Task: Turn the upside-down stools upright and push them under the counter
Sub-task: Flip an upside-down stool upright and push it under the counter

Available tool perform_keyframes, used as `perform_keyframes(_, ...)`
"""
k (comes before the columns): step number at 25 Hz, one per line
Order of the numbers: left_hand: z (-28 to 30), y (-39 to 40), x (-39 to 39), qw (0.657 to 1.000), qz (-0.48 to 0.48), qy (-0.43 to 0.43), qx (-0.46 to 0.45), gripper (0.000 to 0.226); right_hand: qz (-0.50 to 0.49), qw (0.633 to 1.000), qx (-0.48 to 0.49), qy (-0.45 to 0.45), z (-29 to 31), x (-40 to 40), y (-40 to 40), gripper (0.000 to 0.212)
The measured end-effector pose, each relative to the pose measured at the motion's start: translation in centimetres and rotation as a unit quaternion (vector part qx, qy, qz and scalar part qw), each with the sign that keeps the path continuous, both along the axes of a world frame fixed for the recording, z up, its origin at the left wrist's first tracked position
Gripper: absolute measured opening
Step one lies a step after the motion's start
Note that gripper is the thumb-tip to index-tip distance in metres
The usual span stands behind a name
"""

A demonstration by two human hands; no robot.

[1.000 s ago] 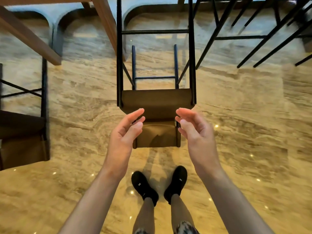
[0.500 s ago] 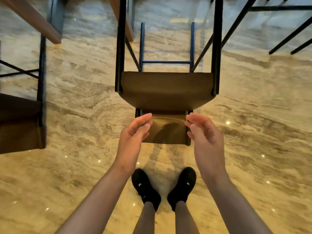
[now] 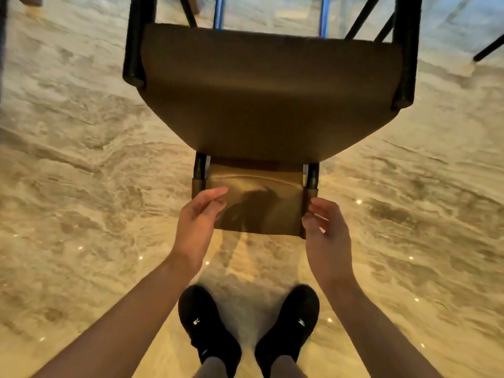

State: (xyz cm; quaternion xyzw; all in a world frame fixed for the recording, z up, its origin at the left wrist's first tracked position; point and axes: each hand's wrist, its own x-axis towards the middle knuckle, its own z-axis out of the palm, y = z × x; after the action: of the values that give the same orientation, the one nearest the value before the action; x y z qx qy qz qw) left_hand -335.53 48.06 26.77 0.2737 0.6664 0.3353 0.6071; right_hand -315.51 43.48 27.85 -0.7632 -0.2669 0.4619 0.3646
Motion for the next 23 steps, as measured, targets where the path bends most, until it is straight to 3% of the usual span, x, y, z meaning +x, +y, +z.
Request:
perform_keyframes(4, -11.0, 0.8, -2.1, 0.999, -0.005, 0.048, 0.022, 0.023, 0.028, 0.998, -0.007, -0.059, -11.3, 1.8, 0.0, 0.030)
perform_keyframes(7, -18.5, 2.0, -3.3, 0.998, 0.021, 0.036, 0.045, 0.021, 0.084, 0.985, 0.004, -0.153, -18.9, 3.2, 0.7, 0.036)
perform_keyframes(8, -20.3, 2.3, -3.8, 0.996, 0.040, 0.060, 0.055, 0.019, 0.104, 0.979, 0.003, -0.177, -21.0, 3.6, 1.1, 0.040)
perform_keyframes(10, -24.3, 2.6, -5.2, 0.974, 0.059, 0.192, 0.102, 0.013, 0.117, 0.968, -0.003, -0.222, -25.0, 4.1, 1.8, 0.051)
perform_keyframes(12, -27.4, 2.6, -6.6, 0.941, 0.046, 0.313, 0.118, 0.030, 0.101, 0.958, -0.009, -0.270, -28.1, 4.6, 2.5, 0.060)
perform_keyframes(13, -28.5, 2.7, -7.2, 0.938, 0.050, 0.327, 0.100, 0.040, 0.095, 0.951, -0.003, -0.295, -29.2, 4.8, 2.7, 0.063)
perform_keyframes(15, -30.0, 3.0, -8.1, 0.961, 0.059, 0.267, 0.046, 0.046, 0.087, 0.941, 0.021, -0.328, -30.8, 5.5, 2.6, 0.068)
perform_keyframes(17, -31.1, 3.4, -8.9, 0.972, 0.008, 0.234, 0.019, 0.041, 0.073, 0.953, 0.024, -0.294, -31.5, 6.5, 2.3, 0.065)
perform_keyframes(20, -31.9, 3.5, -9.7, 0.967, -0.057, 0.247, 0.020, 0.039, 0.025, 0.980, -0.054, -0.190, -31.7, 7.2, 1.6, 0.033)
perform_keyframes(23, -32.1, 3.1, -8.8, 0.949, -0.066, 0.309, 0.022, 0.034, 0.027, 0.982, -0.102, -0.158, -31.7, 7.3, 1.5, 0.027)
